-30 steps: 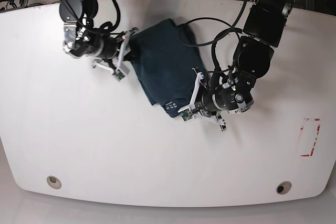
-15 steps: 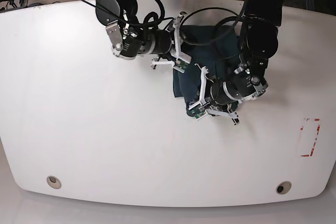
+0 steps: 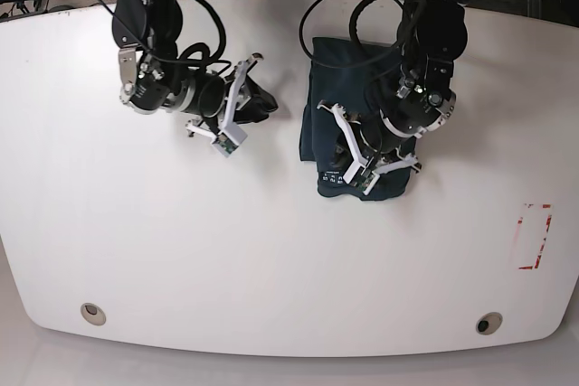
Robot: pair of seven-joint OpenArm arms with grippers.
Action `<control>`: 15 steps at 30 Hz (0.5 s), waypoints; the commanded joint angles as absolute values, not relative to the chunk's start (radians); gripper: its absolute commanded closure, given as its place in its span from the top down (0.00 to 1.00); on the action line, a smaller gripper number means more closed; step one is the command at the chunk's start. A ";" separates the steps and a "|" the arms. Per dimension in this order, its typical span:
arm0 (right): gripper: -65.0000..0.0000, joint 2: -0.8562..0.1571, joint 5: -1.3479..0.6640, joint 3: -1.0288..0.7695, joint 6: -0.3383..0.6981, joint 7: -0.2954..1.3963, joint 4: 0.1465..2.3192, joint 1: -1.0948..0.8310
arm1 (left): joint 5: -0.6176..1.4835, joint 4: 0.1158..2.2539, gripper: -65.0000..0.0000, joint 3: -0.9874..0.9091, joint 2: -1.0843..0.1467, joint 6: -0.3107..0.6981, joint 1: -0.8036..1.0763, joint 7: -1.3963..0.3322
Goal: Fold the T-shirt properly
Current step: 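Rotate the folded shirt with both grippers and set it down, then carry the folded shirt with the left gripper off the table edge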
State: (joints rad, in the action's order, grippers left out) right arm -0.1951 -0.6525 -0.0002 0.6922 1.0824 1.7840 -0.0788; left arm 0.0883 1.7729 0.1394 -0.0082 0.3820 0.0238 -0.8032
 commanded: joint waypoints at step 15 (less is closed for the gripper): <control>0.18 -0.269 -0.785 -0.232 0.698 1.061 1.807 -0.137 | 0.097 1.417 0.34 0.179 -0.183 0.263 0.068 -0.542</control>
State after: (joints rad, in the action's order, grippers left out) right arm -0.2596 -0.7673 -0.2131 0.6918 1.0756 1.7855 -0.1337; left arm 0.1440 1.4418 0.2012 -0.1299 0.2890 0.0528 -0.4385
